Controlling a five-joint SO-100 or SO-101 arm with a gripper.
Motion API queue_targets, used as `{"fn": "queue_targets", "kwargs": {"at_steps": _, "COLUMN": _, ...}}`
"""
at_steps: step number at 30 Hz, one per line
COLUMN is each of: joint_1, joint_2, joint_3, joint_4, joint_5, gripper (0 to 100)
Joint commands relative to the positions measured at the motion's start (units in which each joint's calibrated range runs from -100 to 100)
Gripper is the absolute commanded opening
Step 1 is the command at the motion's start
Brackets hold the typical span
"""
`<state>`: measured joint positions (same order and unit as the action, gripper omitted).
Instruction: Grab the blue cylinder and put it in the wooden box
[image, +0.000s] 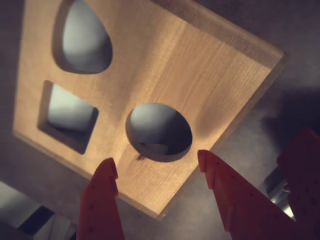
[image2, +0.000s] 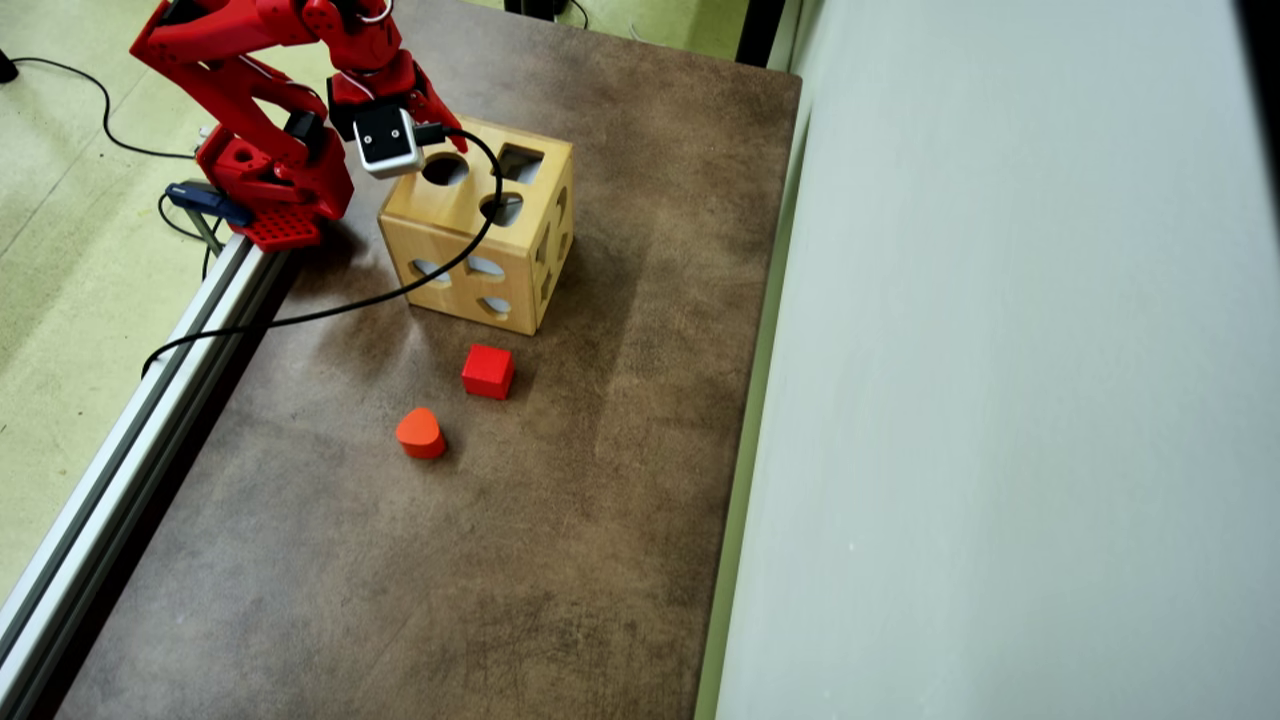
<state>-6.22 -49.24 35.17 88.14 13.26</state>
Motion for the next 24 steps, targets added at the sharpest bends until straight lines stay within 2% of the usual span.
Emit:
{"fn": "queue_targets", "kwargs": {"at_steps": 1, "joint_1": -0.4, "joint_2": -5.8, "joint_3": -5.3, "joint_4": -0.1, "joint_5": 0.0, "gripper": 26}}
{"fn": "queue_targets", "kwargs": {"at_steps": 24, "joint_1": 0.4, "joint_2": -44.1, "joint_3": -7.3, "joint_4": 0.5, "joint_5": 0.4, "gripper": 26}}
